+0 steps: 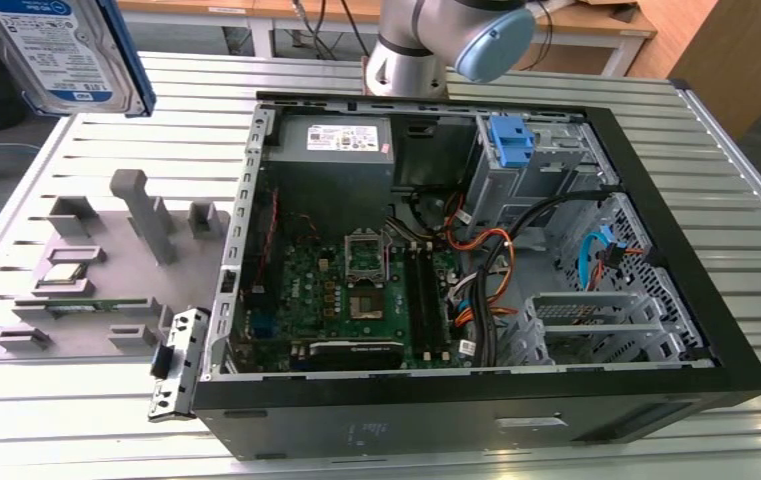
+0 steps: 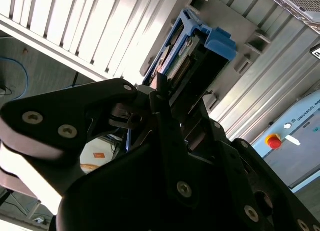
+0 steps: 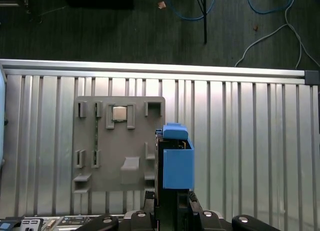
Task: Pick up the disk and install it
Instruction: 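Pick up the disk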
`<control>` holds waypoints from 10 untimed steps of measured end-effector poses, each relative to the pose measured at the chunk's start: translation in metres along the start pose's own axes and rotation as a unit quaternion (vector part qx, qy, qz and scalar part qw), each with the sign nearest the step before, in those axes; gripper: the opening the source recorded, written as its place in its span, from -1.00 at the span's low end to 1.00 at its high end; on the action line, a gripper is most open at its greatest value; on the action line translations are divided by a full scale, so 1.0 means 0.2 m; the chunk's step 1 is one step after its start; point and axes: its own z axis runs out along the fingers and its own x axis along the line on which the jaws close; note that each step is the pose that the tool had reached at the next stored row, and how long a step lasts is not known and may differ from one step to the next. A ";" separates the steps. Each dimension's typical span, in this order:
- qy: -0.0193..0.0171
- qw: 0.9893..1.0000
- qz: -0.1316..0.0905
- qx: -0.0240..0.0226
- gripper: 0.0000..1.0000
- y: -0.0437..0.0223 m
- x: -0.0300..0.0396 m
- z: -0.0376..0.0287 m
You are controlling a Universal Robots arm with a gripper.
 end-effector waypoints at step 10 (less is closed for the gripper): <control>-0.001 1.000 0.000 0.000 -0.30 -0.056 0.000 -0.002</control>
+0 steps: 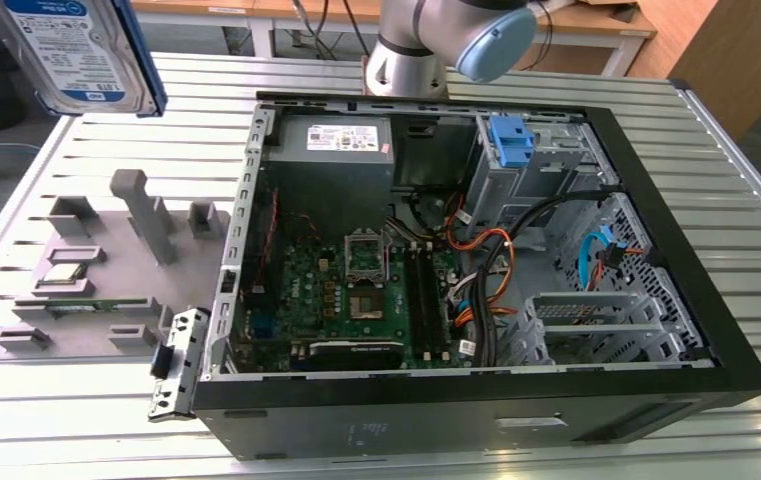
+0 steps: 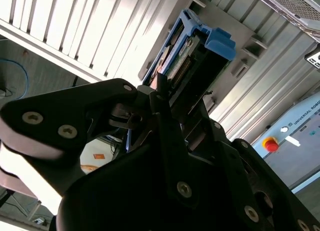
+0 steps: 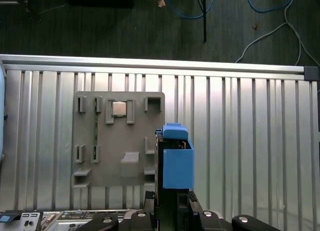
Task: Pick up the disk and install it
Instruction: 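Pick up the disk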
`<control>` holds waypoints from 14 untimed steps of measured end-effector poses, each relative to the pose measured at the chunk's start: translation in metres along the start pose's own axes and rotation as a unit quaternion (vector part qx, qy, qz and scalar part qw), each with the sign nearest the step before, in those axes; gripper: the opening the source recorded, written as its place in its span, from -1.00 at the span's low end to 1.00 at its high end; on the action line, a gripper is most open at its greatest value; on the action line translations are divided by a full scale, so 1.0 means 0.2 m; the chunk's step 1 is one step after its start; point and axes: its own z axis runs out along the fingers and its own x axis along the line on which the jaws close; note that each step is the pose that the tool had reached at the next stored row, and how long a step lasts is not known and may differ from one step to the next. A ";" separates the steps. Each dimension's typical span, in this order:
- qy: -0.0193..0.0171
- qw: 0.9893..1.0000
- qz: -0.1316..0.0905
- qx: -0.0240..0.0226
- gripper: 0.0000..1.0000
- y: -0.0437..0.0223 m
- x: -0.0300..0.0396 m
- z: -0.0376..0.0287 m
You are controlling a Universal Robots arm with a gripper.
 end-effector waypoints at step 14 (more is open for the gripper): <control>-0.003 1.000 0.000 0.000 -0.30 -0.089 0.000 -0.004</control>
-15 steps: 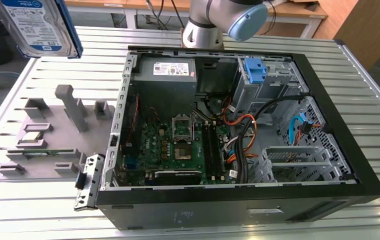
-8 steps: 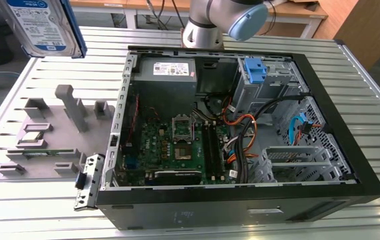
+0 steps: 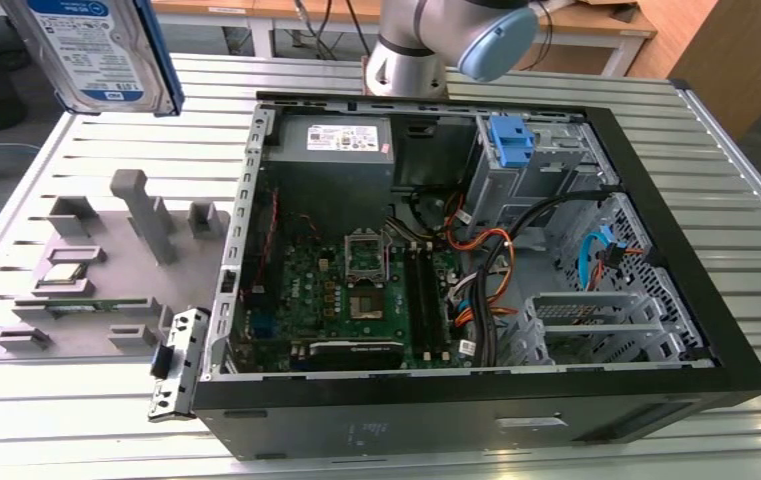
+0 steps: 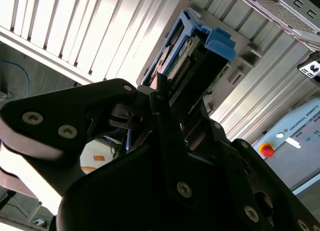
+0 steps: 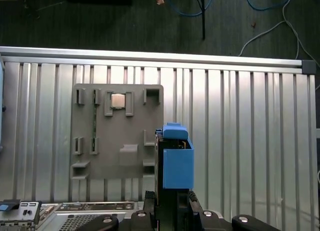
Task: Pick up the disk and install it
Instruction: 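Pick up the disk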
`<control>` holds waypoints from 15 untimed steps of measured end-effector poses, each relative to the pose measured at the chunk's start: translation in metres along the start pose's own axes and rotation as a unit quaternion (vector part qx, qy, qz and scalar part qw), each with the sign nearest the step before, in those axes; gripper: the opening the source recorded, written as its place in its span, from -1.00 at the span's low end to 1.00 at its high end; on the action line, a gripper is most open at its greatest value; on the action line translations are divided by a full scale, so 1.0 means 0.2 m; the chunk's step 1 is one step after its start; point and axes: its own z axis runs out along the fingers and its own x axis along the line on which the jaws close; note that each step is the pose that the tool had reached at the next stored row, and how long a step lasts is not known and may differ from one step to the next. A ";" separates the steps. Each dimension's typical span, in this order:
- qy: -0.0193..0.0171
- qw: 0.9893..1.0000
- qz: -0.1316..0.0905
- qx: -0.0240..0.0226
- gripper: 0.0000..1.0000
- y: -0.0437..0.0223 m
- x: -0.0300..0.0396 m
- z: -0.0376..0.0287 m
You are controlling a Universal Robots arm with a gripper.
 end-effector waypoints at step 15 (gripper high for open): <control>-0.001 1.000 0.000 0.000 -0.30 -0.109 0.000 -0.004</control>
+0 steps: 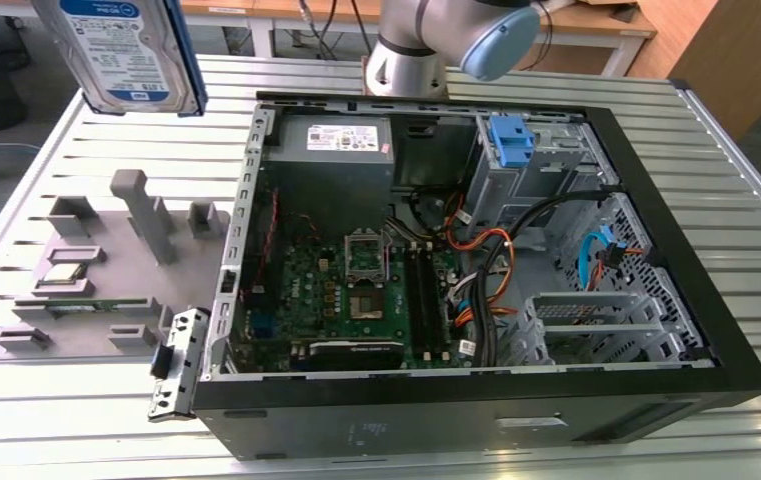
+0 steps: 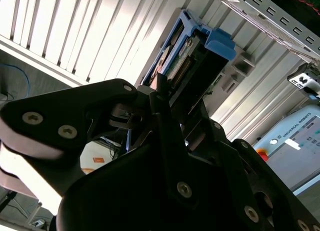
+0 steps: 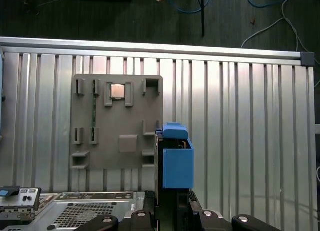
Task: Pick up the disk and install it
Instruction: 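Pick up the disk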
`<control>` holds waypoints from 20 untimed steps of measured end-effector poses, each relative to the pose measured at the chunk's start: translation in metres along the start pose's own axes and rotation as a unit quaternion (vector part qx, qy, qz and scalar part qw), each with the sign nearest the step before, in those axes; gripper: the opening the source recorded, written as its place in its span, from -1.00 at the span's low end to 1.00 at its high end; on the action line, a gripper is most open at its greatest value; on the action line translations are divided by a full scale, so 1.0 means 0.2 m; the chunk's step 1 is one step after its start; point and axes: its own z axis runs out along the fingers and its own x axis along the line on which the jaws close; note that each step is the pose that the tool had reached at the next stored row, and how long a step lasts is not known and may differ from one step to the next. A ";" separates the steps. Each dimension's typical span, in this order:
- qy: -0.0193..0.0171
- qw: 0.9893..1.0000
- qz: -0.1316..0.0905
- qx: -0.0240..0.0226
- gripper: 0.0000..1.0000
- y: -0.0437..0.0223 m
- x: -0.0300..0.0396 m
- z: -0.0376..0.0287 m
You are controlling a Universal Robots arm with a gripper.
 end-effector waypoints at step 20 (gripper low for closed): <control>0.000 1.000 0.000 0.000 -0.30 -0.203 -0.001 -0.008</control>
